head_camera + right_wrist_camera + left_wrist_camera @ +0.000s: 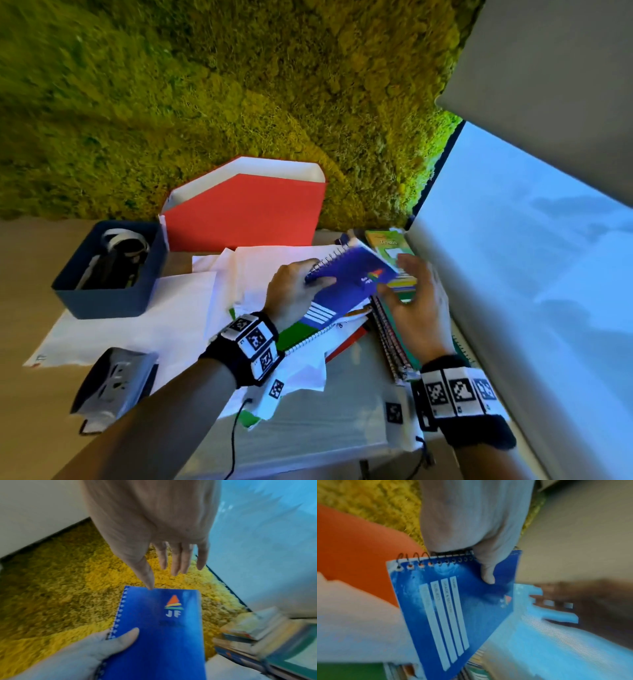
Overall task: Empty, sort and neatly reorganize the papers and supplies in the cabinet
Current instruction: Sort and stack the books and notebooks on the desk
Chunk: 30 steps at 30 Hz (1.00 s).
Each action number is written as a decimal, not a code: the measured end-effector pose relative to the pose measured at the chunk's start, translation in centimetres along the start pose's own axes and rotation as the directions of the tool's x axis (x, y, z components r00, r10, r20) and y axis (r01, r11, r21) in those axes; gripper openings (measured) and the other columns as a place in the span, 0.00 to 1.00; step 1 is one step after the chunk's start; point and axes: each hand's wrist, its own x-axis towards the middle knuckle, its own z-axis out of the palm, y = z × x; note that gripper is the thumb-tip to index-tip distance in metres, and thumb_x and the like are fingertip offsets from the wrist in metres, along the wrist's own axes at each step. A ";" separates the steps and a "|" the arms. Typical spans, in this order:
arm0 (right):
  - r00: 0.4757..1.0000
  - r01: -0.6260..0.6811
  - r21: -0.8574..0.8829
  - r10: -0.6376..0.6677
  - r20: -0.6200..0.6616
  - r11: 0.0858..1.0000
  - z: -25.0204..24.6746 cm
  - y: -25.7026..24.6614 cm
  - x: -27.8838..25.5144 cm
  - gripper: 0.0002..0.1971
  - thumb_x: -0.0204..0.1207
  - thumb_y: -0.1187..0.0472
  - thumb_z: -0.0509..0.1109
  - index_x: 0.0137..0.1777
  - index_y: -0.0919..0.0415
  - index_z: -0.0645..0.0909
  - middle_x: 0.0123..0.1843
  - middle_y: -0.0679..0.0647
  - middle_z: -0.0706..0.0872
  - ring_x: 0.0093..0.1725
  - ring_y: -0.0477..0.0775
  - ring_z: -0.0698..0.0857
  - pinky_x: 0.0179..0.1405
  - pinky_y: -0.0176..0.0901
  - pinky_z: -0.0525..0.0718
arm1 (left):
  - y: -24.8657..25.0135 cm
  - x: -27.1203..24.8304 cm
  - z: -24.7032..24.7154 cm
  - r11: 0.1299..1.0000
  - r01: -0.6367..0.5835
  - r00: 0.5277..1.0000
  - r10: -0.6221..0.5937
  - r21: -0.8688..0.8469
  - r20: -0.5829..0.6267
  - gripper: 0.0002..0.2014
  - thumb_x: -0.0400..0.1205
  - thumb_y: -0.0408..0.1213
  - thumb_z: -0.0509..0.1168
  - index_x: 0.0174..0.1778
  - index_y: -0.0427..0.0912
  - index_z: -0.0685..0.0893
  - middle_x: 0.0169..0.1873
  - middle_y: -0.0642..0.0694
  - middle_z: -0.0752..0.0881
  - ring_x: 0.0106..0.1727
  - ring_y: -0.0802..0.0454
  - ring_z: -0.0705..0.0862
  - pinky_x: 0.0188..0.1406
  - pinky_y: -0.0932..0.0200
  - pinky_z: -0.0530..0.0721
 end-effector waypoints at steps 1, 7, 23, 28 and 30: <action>0.997 -0.080 -0.038 0.080 -0.004 0.996 -0.2 1.7 -0.2 0.27 0.67 0.62 0.80 0.65 0.60 0.76 0.60 0.54 0.82 0.61 0.54 0.80 0.60 0.42 0.77 | 0.0 0.1 1.1 0.992 0.064 0.997 -0.068 -0.112 -0.037 0.22 0.75 0.61 0.66 0.45 0.43 0.87 0.38 0.50 0.90 0.41 0.48 0.87 0.39 0.48 0.83; 0.822 -0.509 0.105 0.446 0.355 0.854 1.1 9.9 -1.5 0.16 0.69 0.49 0.74 0.55 0.46 0.75 0.54 0.54 0.88 0.51 0.55 0.88 0.58 0.62 0.84 | 3.1 1.2 8.4 0.710 0.345 0.912 -0.408 -0.614 0.039 0.18 0.76 0.48 0.66 0.49 0.35 0.86 0.44 0.41 0.90 0.44 0.46 0.86 0.49 0.44 0.84; 0.682 -0.356 -0.590 0.633 0.367 0.725 -2.8 23.2 -0.7 0.21 0.75 0.50 0.64 0.64 0.61 0.78 0.69 0.62 0.74 0.68 0.64 0.75 0.65 0.51 0.76 | 2.9 0.4 22.9 0.806 0.430 0.749 -0.570 0.406 0.339 0.32 0.83 0.50 0.65 0.79 0.37 0.68 0.76 0.36 0.68 0.70 0.39 0.77 0.69 0.52 0.78; 0.717 -0.301 -0.548 0.565 0.409 0.780 -2.9 24.1 -0.2 0.21 0.78 0.53 0.65 0.67 0.61 0.73 0.70 0.62 0.72 0.69 0.64 0.74 0.66 0.50 0.73 | 2.7 0.1 24.0 0.784 0.440 0.759 -0.586 0.438 0.285 0.35 0.84 0.50 0.65 0.82 0.36 0.63 0.77 0.38 0.71 0.74 0.40 0.75 0.70 0.51 0.77; 0.780 -0.245 -0.525 0.487 0.393 0.815 -2.8 23.6 0.4 0.20 0.78 0.54 0.66 0.67 0.60 0.72 0.70 0.62 0.72 0.68 0.64 0.73 0.66 0.52 0.74 | 2.3 0.4 23.4 0.791 0.461 0.772 -0.581 0.402 0.258 0.25 0.82 0.51 0.66 0.71 0.40 0.77 0.65 0.42 0.83 0.61 0.44 0.83 0.59 0.52 0.84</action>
